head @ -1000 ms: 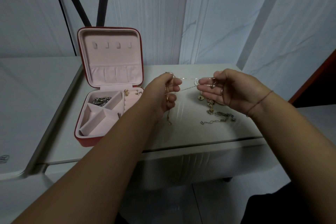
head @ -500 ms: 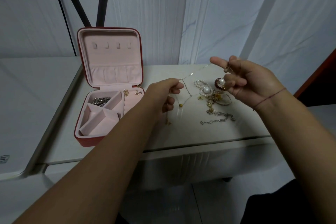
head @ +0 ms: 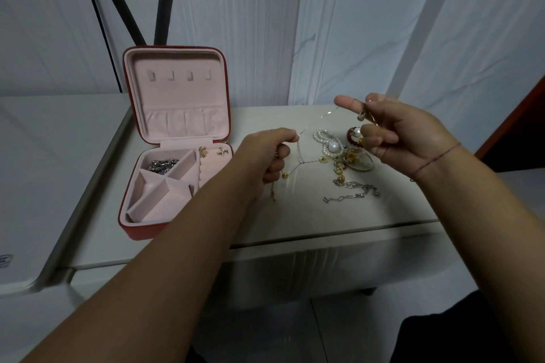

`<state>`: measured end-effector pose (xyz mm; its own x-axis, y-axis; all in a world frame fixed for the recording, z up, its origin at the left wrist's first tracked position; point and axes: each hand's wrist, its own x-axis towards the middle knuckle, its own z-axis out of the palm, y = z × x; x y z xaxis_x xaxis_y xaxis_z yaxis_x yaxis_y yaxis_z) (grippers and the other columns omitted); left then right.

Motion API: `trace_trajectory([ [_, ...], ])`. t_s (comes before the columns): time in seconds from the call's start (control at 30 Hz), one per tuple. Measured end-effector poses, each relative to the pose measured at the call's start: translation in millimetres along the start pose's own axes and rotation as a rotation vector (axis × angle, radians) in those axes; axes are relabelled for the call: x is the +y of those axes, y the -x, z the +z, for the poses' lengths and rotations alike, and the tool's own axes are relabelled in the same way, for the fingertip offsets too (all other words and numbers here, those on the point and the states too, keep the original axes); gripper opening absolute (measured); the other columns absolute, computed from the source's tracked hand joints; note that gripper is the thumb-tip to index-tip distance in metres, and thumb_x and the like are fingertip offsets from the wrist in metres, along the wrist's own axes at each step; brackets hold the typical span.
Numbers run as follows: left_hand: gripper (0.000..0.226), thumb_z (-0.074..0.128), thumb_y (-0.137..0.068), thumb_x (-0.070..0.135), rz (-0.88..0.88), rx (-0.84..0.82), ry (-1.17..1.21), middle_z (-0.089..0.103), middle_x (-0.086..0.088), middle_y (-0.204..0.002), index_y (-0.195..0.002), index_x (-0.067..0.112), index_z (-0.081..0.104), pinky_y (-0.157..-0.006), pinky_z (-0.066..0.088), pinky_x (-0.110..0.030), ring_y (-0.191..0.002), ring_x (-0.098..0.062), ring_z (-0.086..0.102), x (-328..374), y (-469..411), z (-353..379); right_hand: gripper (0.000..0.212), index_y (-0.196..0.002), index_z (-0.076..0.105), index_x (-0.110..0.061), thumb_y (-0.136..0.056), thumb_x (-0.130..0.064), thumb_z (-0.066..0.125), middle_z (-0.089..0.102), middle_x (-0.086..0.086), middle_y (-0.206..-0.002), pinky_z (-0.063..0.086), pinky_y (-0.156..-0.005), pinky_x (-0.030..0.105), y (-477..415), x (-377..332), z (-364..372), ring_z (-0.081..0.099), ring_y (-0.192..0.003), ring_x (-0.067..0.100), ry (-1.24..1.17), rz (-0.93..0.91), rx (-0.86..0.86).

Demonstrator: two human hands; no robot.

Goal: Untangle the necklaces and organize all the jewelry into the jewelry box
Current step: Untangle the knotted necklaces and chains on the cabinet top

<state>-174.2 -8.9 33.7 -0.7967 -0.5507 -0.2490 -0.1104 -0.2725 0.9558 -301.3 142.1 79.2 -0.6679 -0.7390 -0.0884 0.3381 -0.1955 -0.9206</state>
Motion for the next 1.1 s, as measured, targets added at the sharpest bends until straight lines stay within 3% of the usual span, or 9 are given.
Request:
trace_trajectory([
  [0.23, 0.011, 0.063, -0.088, 0.012, 0.057, 0.071, -0.155, 0.034, 0.007, -0.042, -0.097, 0.009, 0.067, -0.035, 0.02, -0.012, -0.032, -0.005, 0.024, -2.5, -0.5, -0.6, 0.025, -0.076, 0.042, -0.018, -0.097, -0.006, 0.036, 0.066, 0.007, -0.122, 0.032, -0.037, 0.014, 0.0, -1.9, -1.0, 0.022, -0.032, 0.002, 0.005, -0.013, -0.001],
  [0.53, 0.011, 0.07, -0.084, 0.018, 0.097, 0.105, -0.279, 0.033, 0.009, -0.033, -0.092, 0.01, 0.072, -0.036, 0.021, -0.011, -0.039, -0.011, 0.024, -7.0, -1.7, -0.2, 0.025, -0.076, 0.041, -0.018, -0.098, -0.007, 0.037, 0.066, 0.007, -0.122, 0.031, -0.037, 0.014, 1.0, -2.3, -0.4, 0.021, -0.032, 0.003, 0.003, -0.023, -0.003],
  [0.73, 0.016, 0.071, -0.083, 0.019, 0.043, 0.078, -0.382, 0.03, -0.004, -0.049, -0.084, 0.003, 0.069, -0.037, 0.02, -0.012, -0.037, -0.013, 0.023, -5.7, -3.9, 0.7, 0.024, -0.078, 0.042, -0.019, -0.098, -0.008, 0.037, 0.066, 0.007, -0.122, 0.031, -0.037, 0.014, 1.0, -3.3, 0.1, 0.021, -0.032, 0.002, 0.006, -0.025, -0.008],
  [0.87, 0.034, 0.068, -0.083, 0.022, 0.005, 0.051, -0.384, 0.03, -0.003, -0.051, -0.101, -0.006, 0.068, -0.038, 0.02, -0.013, -0.035, -0.012, 0.023, -6.2, -5.0, 1.2, 0.024, -0.077, 0.043, -0.019, -0.098, -0.008, 0.037, 0.067, 0.006, -0.121, 0.031, -0.037, 0.014, 2.2, -2.8, 0.5, 0.021, -0.032, 0.002, 0.004, -0.024, -0.012],
  [0.97, 0.023, 0.064, -0.088, 0.027, 0.014, 0.015, -0.366, 0.031, 0.0, -0.051, -0.087, 0.006, 0.073, -0.037, 0.021, -0.013, -0.034, -0.009, 0.024, -7.1, -1.5, 1.8, 0.024, -0.077, 0.042, -0.019, -0.098, -0.008, 0.038, 0.067, 0.006, -0.121, 0.031, -0.037, 0.013, 2.6, -2.9, 0.6, 0.021, -0.033, 0.002, -0.001, -0.023, -0.014],
  [1.1, 0.025, 0.061, -0.091, 0.031, 0.016, -0.022, -0.342, 0.031, 0.004, -0.046, -0.077, 0.013, 0.073, -0.037, 0.021, -0.013, -0.035, -0.008, 0.024, -8.6, 0.7, 1.0, 0.023, -0.077, 0.042, -0.019, -0.098, -0.008, 0.038, 0.067, 0.006, -0.121, 0.031, -0.037, 0.013, 3.0, -4.0, 0.8, 0.021, -0.032, 0.003, -0.005, -0.027, -0.025],
])
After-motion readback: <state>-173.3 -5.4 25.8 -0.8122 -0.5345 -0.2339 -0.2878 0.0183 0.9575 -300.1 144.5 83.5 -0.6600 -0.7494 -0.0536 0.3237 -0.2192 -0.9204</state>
